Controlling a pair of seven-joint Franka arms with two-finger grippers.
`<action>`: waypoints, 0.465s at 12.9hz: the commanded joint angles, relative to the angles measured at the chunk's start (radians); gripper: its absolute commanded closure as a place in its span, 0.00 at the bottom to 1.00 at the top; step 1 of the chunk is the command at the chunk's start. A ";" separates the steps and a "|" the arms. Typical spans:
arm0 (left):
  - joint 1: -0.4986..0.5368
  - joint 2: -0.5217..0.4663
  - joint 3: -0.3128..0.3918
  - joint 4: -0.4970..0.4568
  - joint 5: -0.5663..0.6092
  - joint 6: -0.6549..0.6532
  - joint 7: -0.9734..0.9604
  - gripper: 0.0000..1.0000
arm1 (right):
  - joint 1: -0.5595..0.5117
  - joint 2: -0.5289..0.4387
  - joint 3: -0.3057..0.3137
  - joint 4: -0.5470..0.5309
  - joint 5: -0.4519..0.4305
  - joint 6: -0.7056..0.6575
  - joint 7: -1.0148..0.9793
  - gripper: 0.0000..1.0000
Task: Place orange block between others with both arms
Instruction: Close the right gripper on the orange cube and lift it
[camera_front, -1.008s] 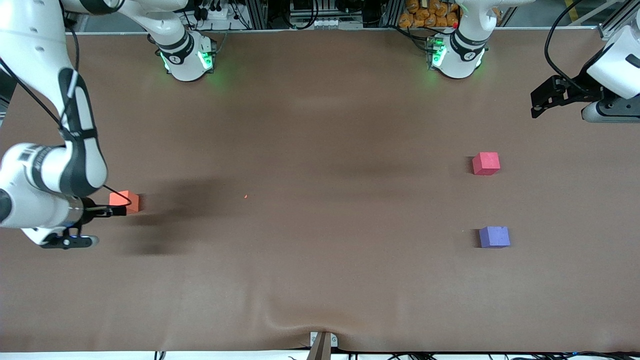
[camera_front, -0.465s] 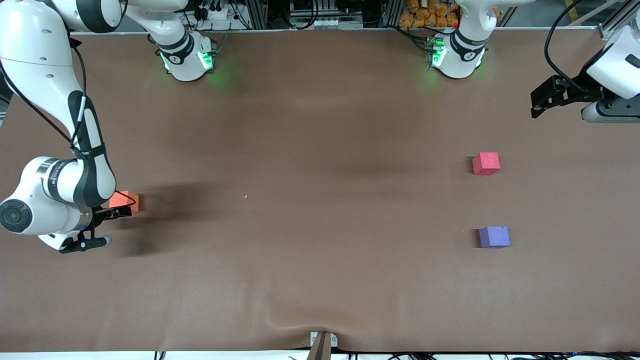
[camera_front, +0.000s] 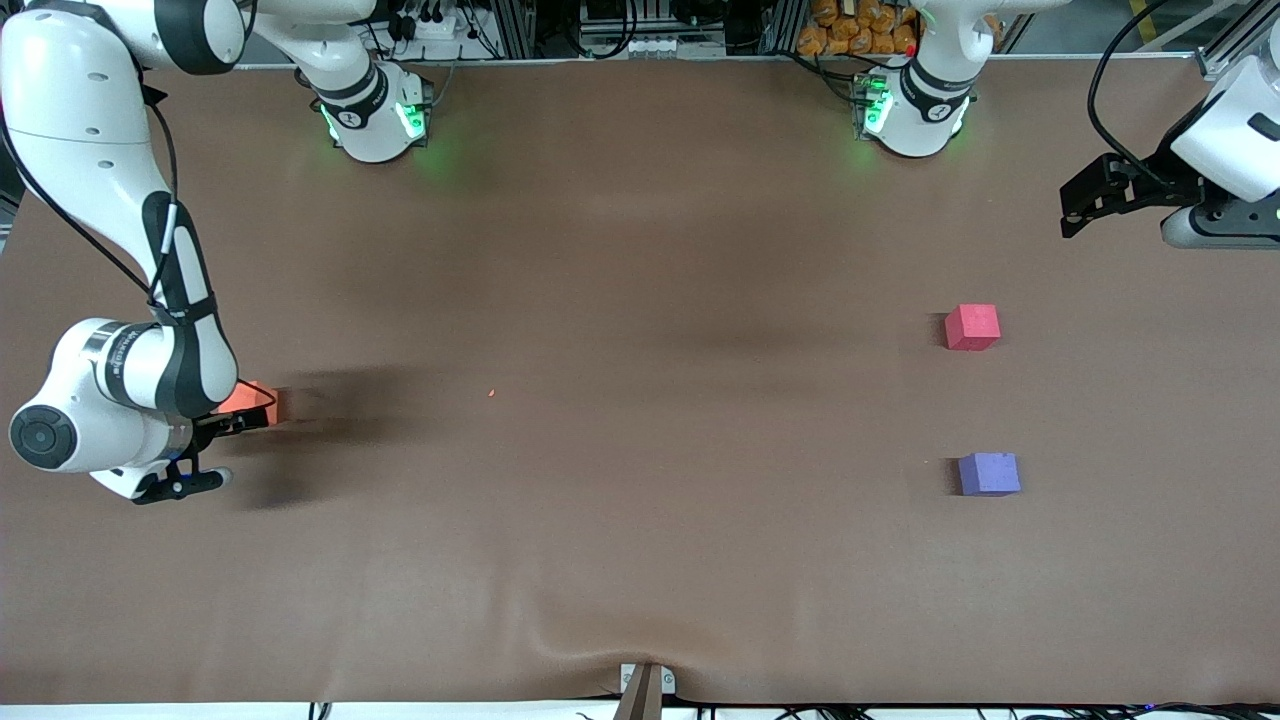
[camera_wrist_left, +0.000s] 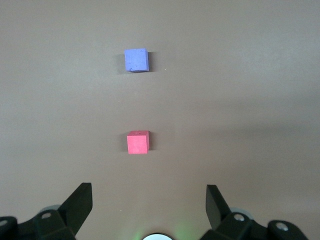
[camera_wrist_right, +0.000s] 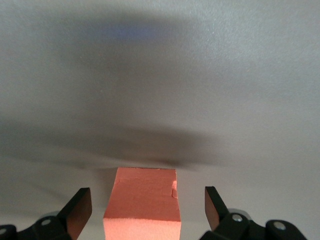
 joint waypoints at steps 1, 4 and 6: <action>0.000 0.002 -0.002 0.005 -0.009 -0.007 -0.017 0.00 | -0.026 -0.004 0.013 -0.014 -0.004 -0.004 -0.026 0.10; 0.003 0.000 -0.002 0.006 -0.005 -0.007 -0.015 0.00 | -0.030 -0.005 0.013 -0.014 -0.004 -0.009 -0.057 0.46; 0.006 -0.003 0.000 0.008 -0.002 -0.007 -0.014 0.00 | -0.024 -0.010 0.013 -0.001 -0.003 -0.007 -0.054 0.51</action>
